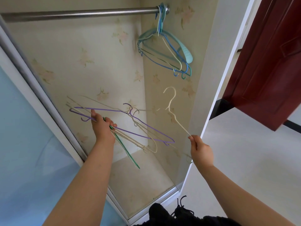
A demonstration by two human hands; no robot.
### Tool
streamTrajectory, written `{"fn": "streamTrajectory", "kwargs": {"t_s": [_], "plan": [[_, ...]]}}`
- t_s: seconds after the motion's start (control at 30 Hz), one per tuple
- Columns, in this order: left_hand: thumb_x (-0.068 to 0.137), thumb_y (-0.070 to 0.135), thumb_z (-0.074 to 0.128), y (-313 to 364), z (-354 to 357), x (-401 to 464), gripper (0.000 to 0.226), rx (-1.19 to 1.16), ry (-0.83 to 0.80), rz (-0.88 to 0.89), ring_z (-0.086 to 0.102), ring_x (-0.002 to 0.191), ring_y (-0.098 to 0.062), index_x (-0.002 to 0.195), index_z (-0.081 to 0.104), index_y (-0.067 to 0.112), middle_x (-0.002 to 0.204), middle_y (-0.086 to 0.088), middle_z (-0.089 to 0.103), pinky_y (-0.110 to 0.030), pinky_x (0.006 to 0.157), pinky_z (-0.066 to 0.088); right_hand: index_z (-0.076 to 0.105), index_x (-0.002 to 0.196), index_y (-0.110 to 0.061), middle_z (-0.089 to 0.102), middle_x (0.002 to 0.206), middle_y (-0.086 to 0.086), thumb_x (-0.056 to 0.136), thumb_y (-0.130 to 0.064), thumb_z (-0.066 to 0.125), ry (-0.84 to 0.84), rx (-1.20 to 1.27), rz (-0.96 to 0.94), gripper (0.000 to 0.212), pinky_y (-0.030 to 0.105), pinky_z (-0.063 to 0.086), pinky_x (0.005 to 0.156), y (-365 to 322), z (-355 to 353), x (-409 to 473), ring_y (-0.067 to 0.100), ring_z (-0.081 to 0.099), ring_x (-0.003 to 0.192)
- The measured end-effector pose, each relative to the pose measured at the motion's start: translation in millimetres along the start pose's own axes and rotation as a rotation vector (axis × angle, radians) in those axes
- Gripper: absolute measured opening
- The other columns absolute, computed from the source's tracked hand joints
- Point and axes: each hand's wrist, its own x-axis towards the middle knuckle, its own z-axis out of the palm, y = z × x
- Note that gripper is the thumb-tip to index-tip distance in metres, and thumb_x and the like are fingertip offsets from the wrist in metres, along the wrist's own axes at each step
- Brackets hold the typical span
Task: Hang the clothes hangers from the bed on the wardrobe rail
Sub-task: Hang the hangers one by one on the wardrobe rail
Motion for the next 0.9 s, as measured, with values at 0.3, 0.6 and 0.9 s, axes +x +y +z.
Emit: {"fn": "streamTrajectory", "kwargs": {"t_s": [0.3,0.6,0.9], "plan": [[0.102,0.037,0.026,-3.2,3.2,-4.4,0.040,0.039,-0.047,-0.008,0.024,0.047,-0.011,0.140,0.037,0.040,0.051,0.005,0.027,-0.025,0.050,0.030,0.057,0.111,-0.019,0.058,0.062,0.011,0.102,-0.035,0.033,-0.133,-0.101,-0.024,0.031,0.031,0.037,0.051,-13.2,13.7,-3.0,0.036,0.054,0.062],[0.102,0.038,0.032,2.4,5.9,-13.3,0.022,0.043,-0.025,0.019,0.026,0.046,-0.012,0.104,0.054,0.041,0.052,0.004,0.028,-0.024,0.048,0.030,0.063,0.101,-0.025,0.048,0.054,-0.003,0.100,-0.035,0.036,-0.248,0.030,0.057,0.028,0.029,0.039,0.054,-16.1,7.3,2.5,0.024,0.053,0.061],[0.102,0.032,0.030,7.2,8.5,-12.4,0.027,0.055,-0.018,0.023,0.025,0.047,-0.012,0.108,0.052,0.048,0.053,0.005,0.027,-0.023,0.048,0.030,0.061,0.105,-0.021,0.059,0.063,0.009,0.101,-0.037,0.037,-0.327,-0.064,-0.068,0.029,0.033,0.046,0.056,-13.7,9.0,-8.6,0.030,0.057,0.064]]}}
